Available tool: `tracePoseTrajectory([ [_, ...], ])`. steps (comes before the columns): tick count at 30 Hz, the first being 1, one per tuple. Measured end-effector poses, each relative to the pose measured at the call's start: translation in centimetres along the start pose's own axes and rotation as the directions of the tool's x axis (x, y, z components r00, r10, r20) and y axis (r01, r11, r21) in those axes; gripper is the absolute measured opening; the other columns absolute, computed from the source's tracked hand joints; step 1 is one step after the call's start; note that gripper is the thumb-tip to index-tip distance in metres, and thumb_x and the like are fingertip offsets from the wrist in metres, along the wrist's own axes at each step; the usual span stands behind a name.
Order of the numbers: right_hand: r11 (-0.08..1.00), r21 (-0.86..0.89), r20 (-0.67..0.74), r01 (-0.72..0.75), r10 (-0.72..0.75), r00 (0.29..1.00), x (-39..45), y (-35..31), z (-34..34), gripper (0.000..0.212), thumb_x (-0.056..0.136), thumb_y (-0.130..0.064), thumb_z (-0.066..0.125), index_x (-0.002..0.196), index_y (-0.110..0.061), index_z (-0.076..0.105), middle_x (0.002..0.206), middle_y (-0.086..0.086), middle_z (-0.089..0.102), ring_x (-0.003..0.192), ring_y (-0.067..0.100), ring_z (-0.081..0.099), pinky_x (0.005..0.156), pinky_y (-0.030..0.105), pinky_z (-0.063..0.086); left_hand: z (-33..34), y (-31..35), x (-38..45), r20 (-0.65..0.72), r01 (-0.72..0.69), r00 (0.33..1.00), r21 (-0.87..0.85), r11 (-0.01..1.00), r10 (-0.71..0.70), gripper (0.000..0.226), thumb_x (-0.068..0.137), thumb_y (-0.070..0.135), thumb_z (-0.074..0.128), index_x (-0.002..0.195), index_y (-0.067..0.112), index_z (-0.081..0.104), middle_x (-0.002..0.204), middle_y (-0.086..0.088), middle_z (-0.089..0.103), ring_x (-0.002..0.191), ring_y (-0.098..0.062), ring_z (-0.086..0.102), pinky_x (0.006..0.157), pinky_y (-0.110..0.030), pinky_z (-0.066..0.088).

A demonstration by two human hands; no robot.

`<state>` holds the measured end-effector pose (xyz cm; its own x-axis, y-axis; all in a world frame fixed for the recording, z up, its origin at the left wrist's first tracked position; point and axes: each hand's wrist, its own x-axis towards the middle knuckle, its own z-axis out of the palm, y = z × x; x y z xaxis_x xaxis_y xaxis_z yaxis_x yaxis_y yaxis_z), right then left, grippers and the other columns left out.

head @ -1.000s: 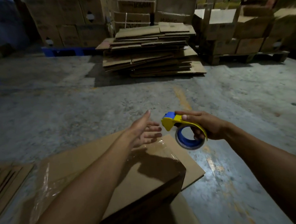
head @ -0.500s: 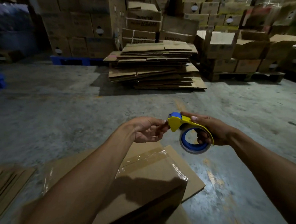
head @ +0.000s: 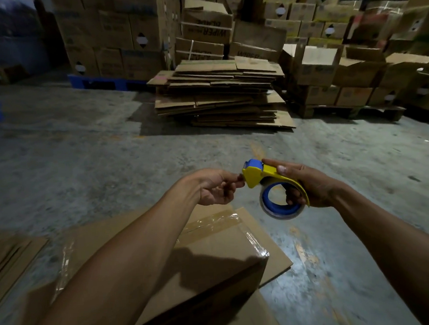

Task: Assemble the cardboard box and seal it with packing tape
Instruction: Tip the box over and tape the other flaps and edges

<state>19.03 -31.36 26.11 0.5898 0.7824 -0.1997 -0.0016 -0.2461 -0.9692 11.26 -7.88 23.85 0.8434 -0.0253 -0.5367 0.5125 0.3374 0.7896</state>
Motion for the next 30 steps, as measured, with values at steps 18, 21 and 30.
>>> tracePoseTrajectory([
  [18,0.942,-0.260,-0.361,-0.212,0.109,0.926,3.7,5.2,5.2,0.046,0.082,-0.046,0.069,0.126,-0.036,0.062,0.108,-0.002,0.063,0.091,0.017,0.062,0.081,0.033,0.055,-4.8,-1.6,13.8,-0.163,-0.150,0.847,0.840,0.522,0.505,0.010,0.095,0.018,0.058,0.087,0.014,0.062,0.069,-0.001,0.053,0.074,-0.020,0.049,0.051,-0.022,0.033],
  [21,0.940,-0.278,-0.415,-0.198,0.068,0.907,5.4,6.4,5.6,0.048,0.079,-0.048,0.071,0.126,-0.036,0.062,0.116,0.000,0.064,0.098,0.019,0.062,0.090,0.038,0.053,-5.8,-1.9,15.8,-0.157,-0.169,0.809,0.861,0.480,0.566,0.013,0.094,0.018,0.060,0.081,0.016,0.062,0.074,-0.001,0.058,0.077,-0.019,0.052,0.058,-0.022,0.041],
  [30,0.935,-0.297,-0.406,-0.192,0.058,0.912,9.0,7.4,6.1,0.050,0.078,-0.049,0.071,0.126,-0.036,0.062,0.121,0.001,0.065,0.100,0.020,0.063,0.086,0.034,0.053,-9.8,-2.5,18.5,-0.211,-0.114,0.796,0.868,0.483,0.568,0.015,0.090,0.027,0.064,0.081,0.015,0.066,0.083,-0.011,0.067,0.083,-0.031,0.064,0.073,-0.033,0.048],
])
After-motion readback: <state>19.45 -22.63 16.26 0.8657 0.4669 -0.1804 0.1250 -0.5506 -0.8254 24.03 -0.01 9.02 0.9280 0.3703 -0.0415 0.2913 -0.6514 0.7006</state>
